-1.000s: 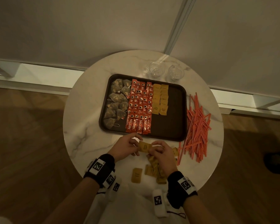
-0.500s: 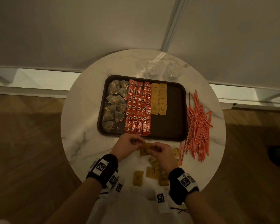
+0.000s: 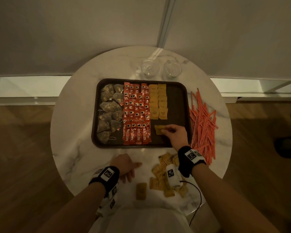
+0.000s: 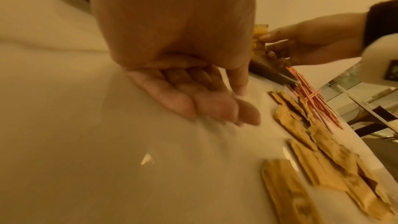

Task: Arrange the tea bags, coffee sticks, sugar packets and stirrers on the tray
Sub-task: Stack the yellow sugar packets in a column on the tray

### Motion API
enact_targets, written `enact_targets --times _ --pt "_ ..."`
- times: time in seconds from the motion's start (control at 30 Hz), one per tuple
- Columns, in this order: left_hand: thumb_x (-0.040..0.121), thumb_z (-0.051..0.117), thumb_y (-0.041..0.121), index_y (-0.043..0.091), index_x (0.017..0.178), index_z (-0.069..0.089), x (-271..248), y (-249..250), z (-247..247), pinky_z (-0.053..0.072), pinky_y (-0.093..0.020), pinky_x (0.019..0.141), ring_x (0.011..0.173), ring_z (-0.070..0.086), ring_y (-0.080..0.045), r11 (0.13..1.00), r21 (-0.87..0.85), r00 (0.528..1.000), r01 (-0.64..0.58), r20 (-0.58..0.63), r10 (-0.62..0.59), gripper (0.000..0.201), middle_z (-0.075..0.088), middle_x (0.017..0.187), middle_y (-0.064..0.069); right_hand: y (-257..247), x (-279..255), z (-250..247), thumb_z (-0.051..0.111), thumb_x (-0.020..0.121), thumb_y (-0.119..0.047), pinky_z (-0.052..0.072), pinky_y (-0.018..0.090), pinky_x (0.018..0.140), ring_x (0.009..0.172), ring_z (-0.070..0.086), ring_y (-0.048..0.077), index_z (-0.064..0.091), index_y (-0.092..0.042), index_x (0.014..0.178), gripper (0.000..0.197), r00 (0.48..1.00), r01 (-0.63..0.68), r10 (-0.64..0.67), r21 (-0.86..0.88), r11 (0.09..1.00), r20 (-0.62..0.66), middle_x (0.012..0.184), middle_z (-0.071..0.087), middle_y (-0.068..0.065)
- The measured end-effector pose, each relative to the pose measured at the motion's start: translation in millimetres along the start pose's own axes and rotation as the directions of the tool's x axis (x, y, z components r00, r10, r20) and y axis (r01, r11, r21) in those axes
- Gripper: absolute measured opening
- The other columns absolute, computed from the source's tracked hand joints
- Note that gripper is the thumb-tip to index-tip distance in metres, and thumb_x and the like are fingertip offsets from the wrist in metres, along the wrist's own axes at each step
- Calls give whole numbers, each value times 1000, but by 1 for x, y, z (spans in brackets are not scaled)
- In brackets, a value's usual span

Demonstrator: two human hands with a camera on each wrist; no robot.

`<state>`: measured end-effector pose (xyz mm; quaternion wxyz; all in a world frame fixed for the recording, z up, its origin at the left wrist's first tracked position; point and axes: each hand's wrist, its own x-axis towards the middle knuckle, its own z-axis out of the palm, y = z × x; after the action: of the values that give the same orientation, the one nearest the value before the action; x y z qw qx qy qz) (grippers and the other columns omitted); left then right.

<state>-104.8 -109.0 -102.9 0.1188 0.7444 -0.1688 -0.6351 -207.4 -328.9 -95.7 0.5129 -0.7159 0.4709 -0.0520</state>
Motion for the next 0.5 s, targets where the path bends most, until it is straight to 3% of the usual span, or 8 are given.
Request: enact_targets --times 0.1,0.2,0.3,0.37,0.5 --pt "92 52 62 10 64 73 2 -2 2 60 -30 69 41 60 -12 999 44 999 -17 -43 19 62 73 61 -4 -5 19 9 78 83 -15 51 20 74 85 65 14 73 -13 94 13 999 3 -5 -41 999 -34 91 71 4" --pt "92 50 64 14 61 70 3 -3 2 58 -29 82 41 59 -9 996 83 997 -22 -69 28 62 71 59 0 -11 33 16 78 82 -16 53 24 77 84 65 15 71 -13 92 13 998 24 -29 -86 996 -55 89 69 3" --pt "92 49 64 14 63 70 4 -2 3 58 -26 78 40 58 -7 994 103 996 -26 -79 35 62 70 56 2 -15 43 19 78 82 -16 50 19 72 80 63 12 68 -18 89 12 998 42 -48 -116 992 -49 84 66 -2" --pt "92 48 65 14 63 69 6 -2 3 54 -22 76 40 58 -6 990 134 995 -35 -86 47 62 68 54 3 -16 49 22 78 82 -18 53 24 73 79 64 12 67 -19 89 13 997 50 -58 -152 987 -49 84 66 -2" --pt "91 52 65 13 65 70 9 -8 6 49 -18 51 41 59 -8 995 84 995 -45 -87 52 61 70 56 1 -17 56 28 78 82 -22 58 36 76 80 65 14 64 -24 87 15 996 52 -66 -212 976 -58 85 68 -2"
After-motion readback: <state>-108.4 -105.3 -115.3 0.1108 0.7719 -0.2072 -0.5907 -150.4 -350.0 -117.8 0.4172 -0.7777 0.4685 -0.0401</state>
